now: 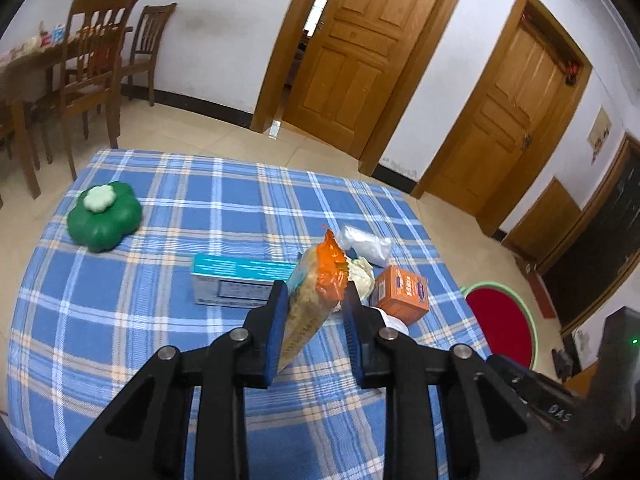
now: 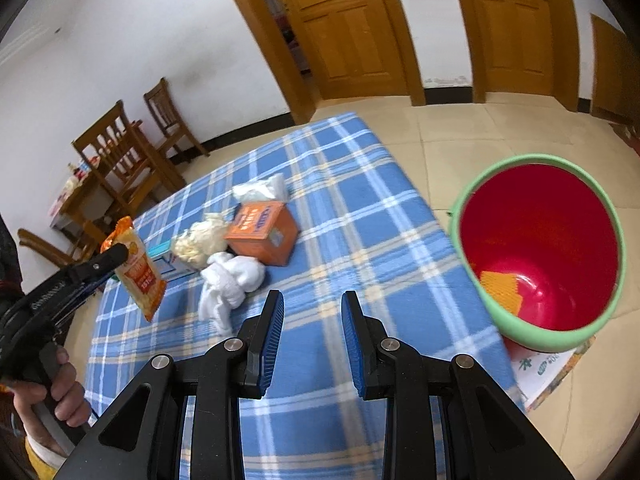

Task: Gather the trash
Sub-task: 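Grasp the white socks with the right gripper while the left holds the snack bag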

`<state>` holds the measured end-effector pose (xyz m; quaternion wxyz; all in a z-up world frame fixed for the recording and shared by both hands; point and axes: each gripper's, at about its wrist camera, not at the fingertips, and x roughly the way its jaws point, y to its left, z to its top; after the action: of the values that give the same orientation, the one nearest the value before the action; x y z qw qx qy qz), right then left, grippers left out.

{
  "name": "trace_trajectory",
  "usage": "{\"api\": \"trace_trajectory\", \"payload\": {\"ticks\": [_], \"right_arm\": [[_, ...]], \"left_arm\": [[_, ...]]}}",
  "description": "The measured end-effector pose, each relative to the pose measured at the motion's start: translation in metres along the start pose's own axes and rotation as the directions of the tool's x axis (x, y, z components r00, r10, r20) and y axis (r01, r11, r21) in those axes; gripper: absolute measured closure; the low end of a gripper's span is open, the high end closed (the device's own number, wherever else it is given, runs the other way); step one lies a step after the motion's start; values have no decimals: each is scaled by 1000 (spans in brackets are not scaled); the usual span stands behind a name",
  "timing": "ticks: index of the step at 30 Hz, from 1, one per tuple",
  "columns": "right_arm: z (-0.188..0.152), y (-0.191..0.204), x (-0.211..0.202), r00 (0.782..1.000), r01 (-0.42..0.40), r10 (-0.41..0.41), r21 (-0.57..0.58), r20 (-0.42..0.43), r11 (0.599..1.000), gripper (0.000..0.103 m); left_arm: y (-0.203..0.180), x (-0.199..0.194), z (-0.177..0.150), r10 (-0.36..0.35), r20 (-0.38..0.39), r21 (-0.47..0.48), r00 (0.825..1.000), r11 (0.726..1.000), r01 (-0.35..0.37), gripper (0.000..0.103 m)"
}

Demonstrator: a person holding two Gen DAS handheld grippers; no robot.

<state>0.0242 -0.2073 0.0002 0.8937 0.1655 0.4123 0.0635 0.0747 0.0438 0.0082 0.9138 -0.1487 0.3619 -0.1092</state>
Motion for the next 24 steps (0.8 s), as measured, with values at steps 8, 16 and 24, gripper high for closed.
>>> {"api": "trace_trajectory", "payload": {"ticks": [8,16,24], "right_arm": [[4,37,28,996,-69,65,-69,-60,995,58],[6,65,59,992,-88,76,-124,-101,988,57],[3,66,85,988,-64,45,-119,-150,991,57]], "left_arm": [[25,-16,1,6,35,-72,999,997,-4,76],[46,-21,-3,22,42,-113,999,993,-17,76],[51,-24,-6,18,46,-128,999,992,-12,76]]}}
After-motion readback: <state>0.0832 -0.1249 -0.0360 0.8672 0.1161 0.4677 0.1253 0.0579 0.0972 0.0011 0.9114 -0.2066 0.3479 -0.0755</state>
